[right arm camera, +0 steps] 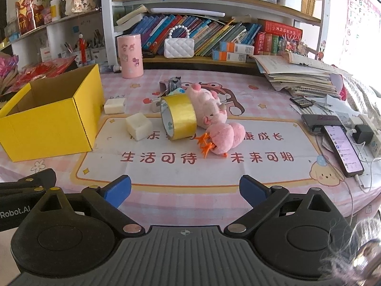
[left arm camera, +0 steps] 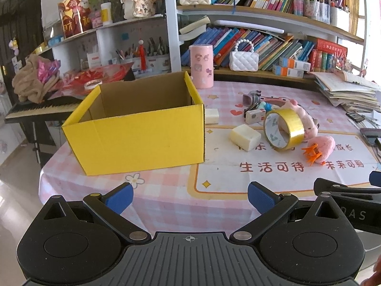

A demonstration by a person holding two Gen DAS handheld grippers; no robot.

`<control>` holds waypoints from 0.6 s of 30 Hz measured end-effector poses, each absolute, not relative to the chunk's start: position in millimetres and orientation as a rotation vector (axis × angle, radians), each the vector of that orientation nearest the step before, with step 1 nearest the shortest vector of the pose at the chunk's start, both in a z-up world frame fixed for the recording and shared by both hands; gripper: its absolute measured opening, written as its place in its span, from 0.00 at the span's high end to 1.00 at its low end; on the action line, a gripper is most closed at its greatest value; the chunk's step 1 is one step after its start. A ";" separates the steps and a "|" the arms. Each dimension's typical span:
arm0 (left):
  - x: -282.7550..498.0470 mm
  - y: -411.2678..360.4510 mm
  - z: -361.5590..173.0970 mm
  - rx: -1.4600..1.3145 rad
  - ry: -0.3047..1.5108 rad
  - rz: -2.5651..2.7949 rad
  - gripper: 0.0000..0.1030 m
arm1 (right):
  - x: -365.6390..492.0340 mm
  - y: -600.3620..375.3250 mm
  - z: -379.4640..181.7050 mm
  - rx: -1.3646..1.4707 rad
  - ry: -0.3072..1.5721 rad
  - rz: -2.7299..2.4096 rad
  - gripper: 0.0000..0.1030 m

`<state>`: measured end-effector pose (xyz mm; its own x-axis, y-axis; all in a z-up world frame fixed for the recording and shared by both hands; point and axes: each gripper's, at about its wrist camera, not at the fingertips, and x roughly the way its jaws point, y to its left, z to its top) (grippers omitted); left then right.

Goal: Organize objects
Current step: 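Move both tools toward the plush toys and tape roll on the table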

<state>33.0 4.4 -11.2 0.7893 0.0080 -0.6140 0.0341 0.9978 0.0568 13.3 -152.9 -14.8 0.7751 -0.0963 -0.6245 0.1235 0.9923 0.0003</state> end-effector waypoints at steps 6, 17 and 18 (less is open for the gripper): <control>39.7 0.2 -16.3 0.054 0.674 -0.029 0.00 | 22.3 -159.0 -16.4 0.041 0.692 -0.113 0.03; 60.0 -16.2 -22.9 0.001 0.694 -0.076 0.00 | 43.5 -184.4 -20.0 0.062 0.723 -0.106 0.01; 62.0 -18.3 -23.8 -0.003 0.697 -0.075 0.00 | 46.4 -187.6 -20.6 0.064 0.730 -0.103 0.01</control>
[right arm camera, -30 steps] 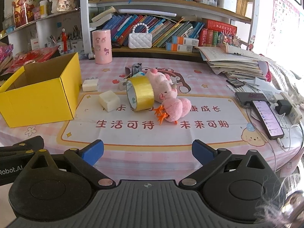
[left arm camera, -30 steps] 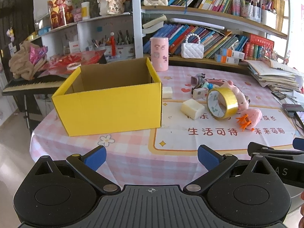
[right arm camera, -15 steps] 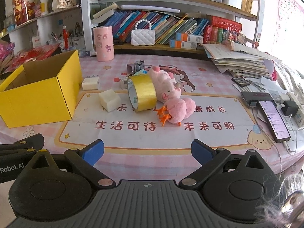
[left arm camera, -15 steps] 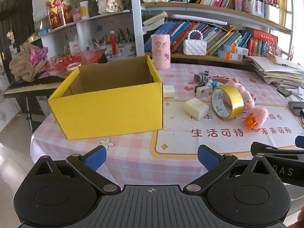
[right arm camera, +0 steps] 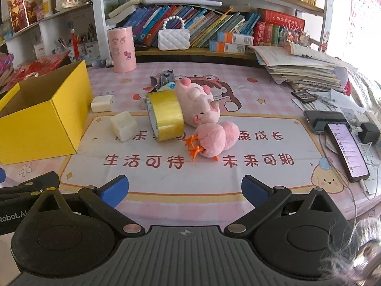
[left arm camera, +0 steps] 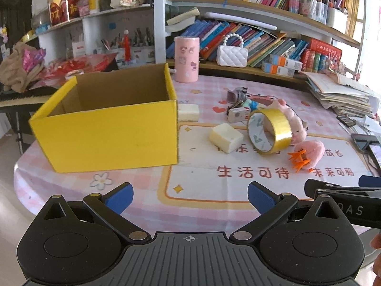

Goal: Organize objects
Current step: 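Move both tools toward the plush toys and tape roll on the table, then grasp the pink plush toy with the right tool while the left tool grasps the yellow tape roll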

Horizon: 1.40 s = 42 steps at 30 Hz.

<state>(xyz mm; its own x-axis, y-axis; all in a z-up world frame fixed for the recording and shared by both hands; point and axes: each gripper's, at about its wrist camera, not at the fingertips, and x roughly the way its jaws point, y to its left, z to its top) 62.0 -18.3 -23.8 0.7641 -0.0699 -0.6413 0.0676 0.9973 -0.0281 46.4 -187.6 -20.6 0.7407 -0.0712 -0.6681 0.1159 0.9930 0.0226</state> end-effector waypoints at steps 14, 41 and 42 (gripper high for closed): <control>89.5 -38.8 -27.5 -0.078 0.711 0.060 0.00 | 90.0 -241.9 -24.2 0.135 0.730 -0.069 0.03; 116.1 -73.7 -30.1 -0.104 0.745 0.225 0.00 | 179.0 -252.0 -79.1 -0.228 0.795 0.143 0.21; 118.6 -76.4 -30.0 -0.105 0.745 0.217 0.00 | 180.3 -255.3 -78.2 -0.212 0.799 0.145 0.23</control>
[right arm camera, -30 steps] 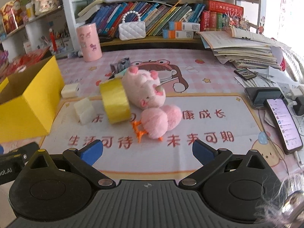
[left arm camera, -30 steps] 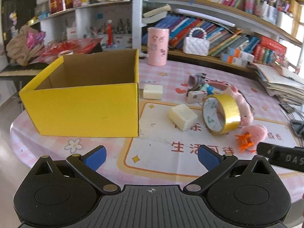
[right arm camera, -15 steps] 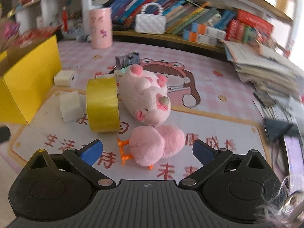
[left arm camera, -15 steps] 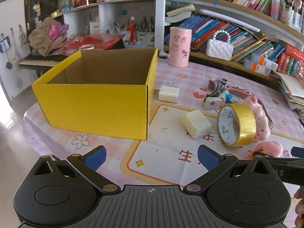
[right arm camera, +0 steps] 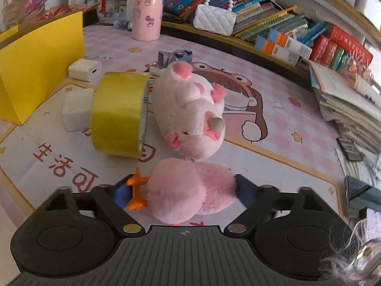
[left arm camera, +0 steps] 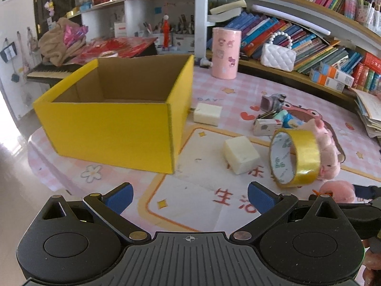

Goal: Organize objects
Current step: 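Grasp the pink plush toy with the right tool while the left tool grasps the yellow tape roll, then carry the tape roll with the left tool while the right tool carries the plush toy to the box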

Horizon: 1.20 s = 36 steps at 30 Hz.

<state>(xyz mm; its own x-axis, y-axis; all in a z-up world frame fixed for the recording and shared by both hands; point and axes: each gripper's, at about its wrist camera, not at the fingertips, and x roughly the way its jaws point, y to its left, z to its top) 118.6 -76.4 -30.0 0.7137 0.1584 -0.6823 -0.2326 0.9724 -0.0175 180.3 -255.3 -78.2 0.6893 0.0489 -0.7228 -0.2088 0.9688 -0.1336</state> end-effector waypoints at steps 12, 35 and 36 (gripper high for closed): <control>171.8 -149.1 -33.9 0.009 0.769 -0.015 0.02 | 163.2 -330.9 -30.3 0.075 0.702 0.034 0.25; 164.2 -176.0 -30.2 0.014 0.771 -0.197 0.68 | 130.3 -348.3 -27.7 0.077 0.716 -0.007 0.25; 159.9 -170.8 -29.4 0.002 0.771 -0.204 0.68 | 128.8 -344.6 -27.5 0.075 0.716 -0.003 0.25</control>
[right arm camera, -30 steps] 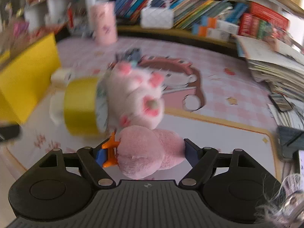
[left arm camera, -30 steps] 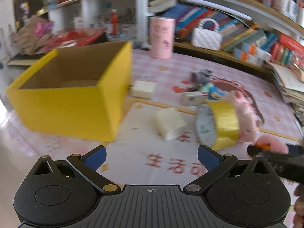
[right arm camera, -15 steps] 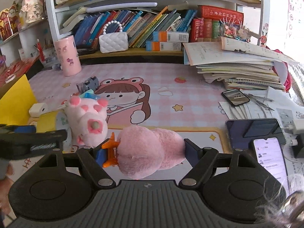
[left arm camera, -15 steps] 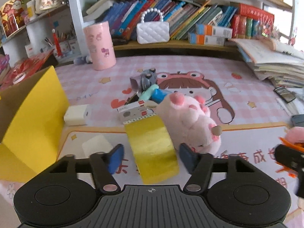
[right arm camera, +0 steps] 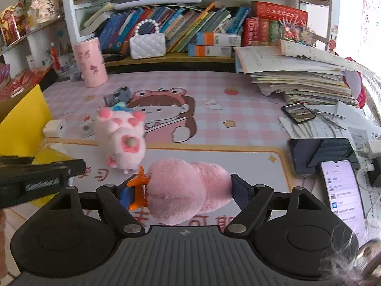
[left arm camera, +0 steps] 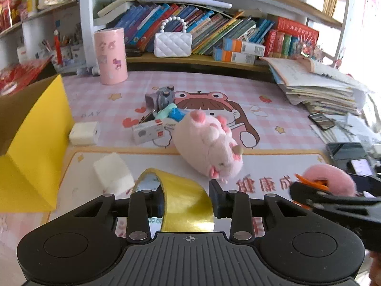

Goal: Organize objects
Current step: 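Carry the tape roll with the left tool while the right tool carries the plush toy to the box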

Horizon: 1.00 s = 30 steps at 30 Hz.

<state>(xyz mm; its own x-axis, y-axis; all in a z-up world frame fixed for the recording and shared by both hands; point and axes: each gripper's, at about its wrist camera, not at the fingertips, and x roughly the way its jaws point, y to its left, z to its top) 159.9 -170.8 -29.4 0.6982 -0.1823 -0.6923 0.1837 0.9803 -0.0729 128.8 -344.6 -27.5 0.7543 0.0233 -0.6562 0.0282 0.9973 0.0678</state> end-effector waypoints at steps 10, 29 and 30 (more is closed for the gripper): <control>125.0 -110.3 -22.2 -0.080 0.756 -0.198 0.68 | 111.4 -288.7 -18.1 0.037 0.705 0.047 0.25; 31.9 79.1 -16.2 -0.212 0.739 -0.029 0.68 | 51.7 -95.4 -12.4 -0.073 0.716 0.275 0.25; 26.4 86.8 -15.7 -0.212 0.735 -0.025 0.68 | 48.0 -86.5 -12.4 -0.074 0.714 0.283 0.25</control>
<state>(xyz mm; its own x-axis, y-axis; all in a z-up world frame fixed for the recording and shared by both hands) 26.4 86.8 -15.7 0.7427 -0.0971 -0.6625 -0.0515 0.9782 -0.2011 48.0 -86.5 -12.4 0.7195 0.2305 -0.6551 -0.2808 0.9593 0.0291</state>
